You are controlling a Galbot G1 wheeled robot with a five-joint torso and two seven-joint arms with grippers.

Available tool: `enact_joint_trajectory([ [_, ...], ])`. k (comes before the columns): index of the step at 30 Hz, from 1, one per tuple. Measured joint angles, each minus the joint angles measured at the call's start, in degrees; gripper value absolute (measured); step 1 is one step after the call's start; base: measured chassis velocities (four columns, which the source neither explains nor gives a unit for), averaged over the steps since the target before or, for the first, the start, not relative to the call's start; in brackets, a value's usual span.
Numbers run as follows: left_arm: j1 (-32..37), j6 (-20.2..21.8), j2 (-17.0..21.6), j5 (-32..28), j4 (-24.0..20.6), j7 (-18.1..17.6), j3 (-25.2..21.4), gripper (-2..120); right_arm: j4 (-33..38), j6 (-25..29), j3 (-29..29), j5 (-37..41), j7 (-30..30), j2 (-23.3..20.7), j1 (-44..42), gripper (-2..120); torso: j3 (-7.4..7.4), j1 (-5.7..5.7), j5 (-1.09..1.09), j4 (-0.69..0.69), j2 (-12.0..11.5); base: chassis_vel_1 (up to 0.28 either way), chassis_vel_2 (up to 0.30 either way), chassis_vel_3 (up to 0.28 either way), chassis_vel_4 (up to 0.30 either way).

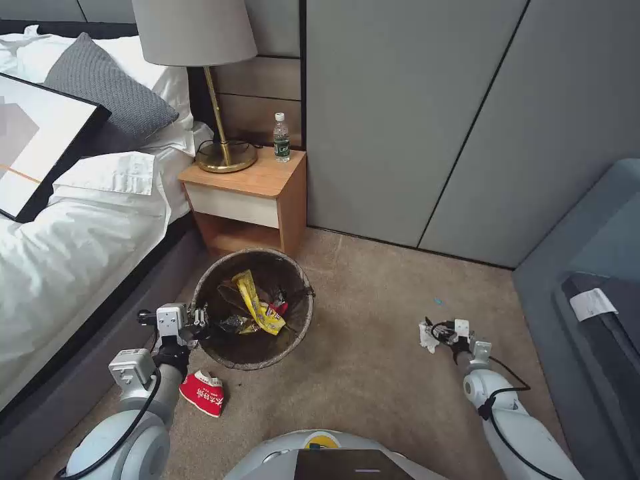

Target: Pick up the trash bin, then pick up the garbage from the floor and place it into the trash bin.

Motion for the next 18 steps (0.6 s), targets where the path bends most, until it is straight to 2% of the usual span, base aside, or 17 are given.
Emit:
enact_joint_trajectory([
  [18, 0.0, 0.0, 0.1, 0.0, 0.1, 0.0, 0.1, 2, -6.7, 3.4, -0.8, -4.5, 0.3, 2.4, 1.5, 100, 0.00, 0.00, 0.00, 0.00, 0.0, 0.000, 0.000, 0.000, 0.000],
])
